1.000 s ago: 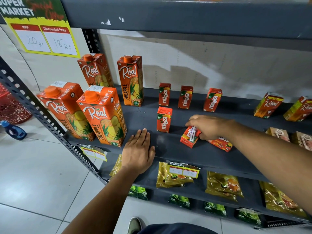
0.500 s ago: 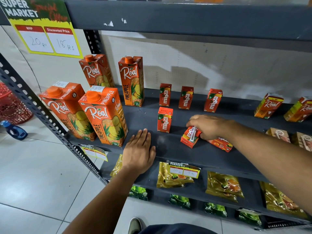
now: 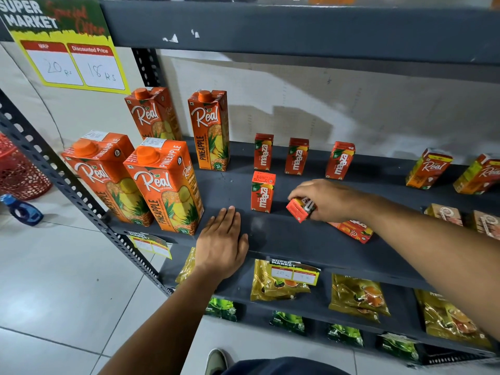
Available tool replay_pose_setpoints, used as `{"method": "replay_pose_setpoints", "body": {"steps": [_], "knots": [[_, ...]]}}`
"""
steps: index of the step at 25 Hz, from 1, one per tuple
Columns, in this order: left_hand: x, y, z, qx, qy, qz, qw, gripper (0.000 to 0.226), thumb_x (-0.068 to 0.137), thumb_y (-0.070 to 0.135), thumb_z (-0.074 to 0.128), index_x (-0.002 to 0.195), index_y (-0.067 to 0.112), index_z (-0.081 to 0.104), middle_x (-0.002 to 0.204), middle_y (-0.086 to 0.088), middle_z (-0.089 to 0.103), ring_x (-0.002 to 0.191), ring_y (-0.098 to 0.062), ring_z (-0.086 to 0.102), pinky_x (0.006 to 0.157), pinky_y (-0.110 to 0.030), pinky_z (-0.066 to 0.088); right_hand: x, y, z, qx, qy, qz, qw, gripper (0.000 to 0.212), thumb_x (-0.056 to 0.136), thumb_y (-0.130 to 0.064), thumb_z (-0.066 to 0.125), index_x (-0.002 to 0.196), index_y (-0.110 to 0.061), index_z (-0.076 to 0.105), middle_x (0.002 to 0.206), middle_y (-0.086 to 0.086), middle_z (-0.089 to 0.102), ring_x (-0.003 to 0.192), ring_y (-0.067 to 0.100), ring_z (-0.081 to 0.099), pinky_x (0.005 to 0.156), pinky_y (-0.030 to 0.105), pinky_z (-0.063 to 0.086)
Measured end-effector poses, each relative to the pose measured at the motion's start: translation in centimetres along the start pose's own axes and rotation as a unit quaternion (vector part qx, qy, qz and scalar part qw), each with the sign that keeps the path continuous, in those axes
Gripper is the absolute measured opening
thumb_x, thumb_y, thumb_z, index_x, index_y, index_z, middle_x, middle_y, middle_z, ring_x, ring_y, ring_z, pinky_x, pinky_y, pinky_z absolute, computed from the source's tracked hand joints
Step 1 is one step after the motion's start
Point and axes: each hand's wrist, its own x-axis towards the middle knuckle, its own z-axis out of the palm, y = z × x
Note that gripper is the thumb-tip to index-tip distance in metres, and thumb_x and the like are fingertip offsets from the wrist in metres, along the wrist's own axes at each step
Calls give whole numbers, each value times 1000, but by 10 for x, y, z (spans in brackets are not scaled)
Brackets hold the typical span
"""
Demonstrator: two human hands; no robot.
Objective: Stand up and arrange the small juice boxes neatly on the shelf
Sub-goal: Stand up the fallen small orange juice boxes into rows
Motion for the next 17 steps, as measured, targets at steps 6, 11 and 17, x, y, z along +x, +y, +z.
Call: {"method": "replay_pose_setpoints", "body": {"steps": [6, 11, 17], "knots": [[0, 1, -1, -2, -3, -1, 1000, 59, 91, 38, 35, 131, -1, 53, 141, -20, 49, 130, -35, 45, 107, -47, 35, 5, -3, 3, -12, 47, 25, 999, 56, 70, -27, 76, 120, -33, 52, 115, -6, 60, 103, 17, 57, 80, 36, 49], [0, 0, 0, -2, -3, -2, 1000, 59, 90, 37, 35, 130, -1, 53, 140, -20, 49, 130, -35, 46, 106, -47, 36, 13, -2, 11, 106, 292, 185, 932, 62, 67, -46, 76, 116, -26, 45, 111, 5, 64, 94, 24, 62, 76, 35, 51], [0, 1, -1, -1, -3, -3, 1000, 60, 91, 39, 32, 132, -1, 52, 142, -20, 48, 132, -35, 43, 108, -46, 34, 16, -8, 40, 138, 313, 263, 902, 55, 69, -56, 69, 106, -20, 50, 103, 7, 58, 87, 24, 59, 65, 30, 42]]}}
